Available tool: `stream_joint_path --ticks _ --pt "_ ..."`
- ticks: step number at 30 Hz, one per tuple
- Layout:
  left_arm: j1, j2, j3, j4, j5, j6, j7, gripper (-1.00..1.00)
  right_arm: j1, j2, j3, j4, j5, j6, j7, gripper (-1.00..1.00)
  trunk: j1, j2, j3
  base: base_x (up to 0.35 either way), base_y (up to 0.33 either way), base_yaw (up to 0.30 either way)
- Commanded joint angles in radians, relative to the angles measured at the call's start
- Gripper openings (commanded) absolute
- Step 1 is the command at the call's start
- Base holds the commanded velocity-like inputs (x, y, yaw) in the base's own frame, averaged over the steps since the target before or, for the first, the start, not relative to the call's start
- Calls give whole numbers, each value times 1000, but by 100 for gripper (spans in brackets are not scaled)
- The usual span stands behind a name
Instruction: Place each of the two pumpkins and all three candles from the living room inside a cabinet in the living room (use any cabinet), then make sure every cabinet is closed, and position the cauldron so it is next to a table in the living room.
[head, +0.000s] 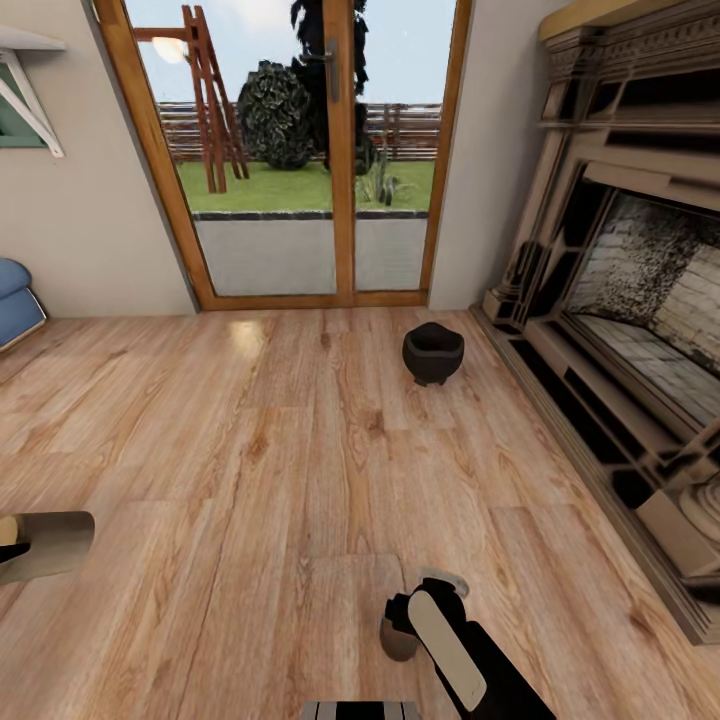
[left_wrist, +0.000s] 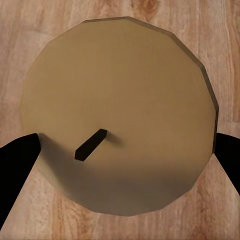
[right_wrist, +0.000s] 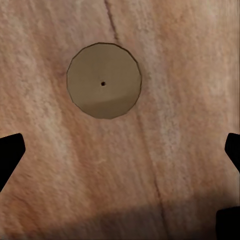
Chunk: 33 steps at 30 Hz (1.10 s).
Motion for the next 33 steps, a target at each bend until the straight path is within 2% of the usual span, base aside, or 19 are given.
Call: stream_joint_path --ticks 1,23,33 --pt "0 0 0 0 0 0 0 -100 0 0 -1 2 0 0 0 100 0 0 0 0 0 0" --pt "0 -5 -1 4 -2 -2 2 -100 -1 5 -1 13 2 -2 0 100 0 0 0 93 34 0" --pt "-1 -6 -1 4 -18 -2 1 -100 -1 4 0 15 2 -3 0 100 0 0 0 39 16 0"
